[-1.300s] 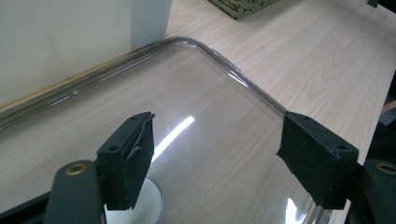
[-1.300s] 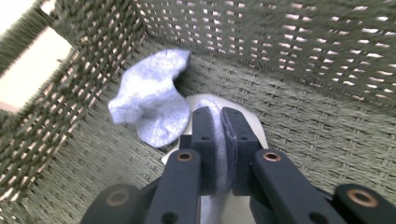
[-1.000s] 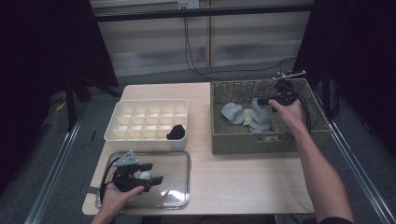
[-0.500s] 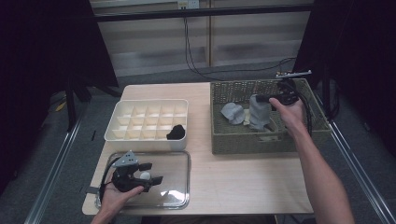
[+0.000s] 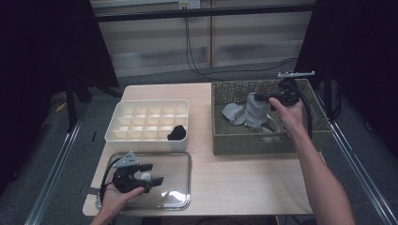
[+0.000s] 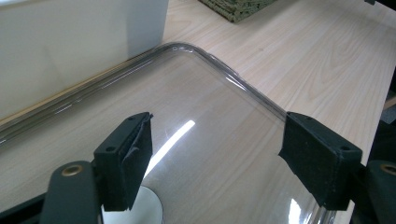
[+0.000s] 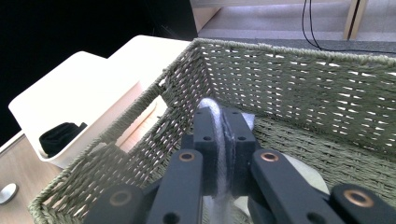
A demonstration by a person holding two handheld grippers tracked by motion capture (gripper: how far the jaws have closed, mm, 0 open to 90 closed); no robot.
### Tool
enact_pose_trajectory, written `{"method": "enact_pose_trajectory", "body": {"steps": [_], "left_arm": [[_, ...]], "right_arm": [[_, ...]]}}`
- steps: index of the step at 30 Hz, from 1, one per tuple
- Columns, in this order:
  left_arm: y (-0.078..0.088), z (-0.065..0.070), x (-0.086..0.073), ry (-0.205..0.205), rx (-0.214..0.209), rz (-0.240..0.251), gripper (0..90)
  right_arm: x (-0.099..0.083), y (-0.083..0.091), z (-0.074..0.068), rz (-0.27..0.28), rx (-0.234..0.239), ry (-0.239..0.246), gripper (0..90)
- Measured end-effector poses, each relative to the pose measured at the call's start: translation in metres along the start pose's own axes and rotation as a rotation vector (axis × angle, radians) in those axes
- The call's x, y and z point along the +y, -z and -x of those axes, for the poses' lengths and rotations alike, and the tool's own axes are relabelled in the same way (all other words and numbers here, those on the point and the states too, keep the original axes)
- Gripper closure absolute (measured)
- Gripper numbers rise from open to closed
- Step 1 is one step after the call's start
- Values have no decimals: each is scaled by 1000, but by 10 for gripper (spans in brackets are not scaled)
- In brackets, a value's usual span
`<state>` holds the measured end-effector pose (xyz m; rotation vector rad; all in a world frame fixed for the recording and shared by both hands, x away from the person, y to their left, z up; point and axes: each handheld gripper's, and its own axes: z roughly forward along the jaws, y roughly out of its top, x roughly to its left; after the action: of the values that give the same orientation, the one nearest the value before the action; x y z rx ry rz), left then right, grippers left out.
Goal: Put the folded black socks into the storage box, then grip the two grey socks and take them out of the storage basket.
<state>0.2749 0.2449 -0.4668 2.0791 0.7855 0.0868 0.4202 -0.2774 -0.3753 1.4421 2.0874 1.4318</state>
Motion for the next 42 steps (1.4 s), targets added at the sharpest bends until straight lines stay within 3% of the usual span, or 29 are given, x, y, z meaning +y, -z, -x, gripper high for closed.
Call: {"method": "enact_pose_trajectory", "body": {"steps": [23,42], "left_arm": [[-3,0,2,-5,18,-15,247],[-2,9,4,-31,20,27,249]], "right_arm": [[5,20,-19,65,33,29,855],[12,34,-47,132,78,50,856]]}}
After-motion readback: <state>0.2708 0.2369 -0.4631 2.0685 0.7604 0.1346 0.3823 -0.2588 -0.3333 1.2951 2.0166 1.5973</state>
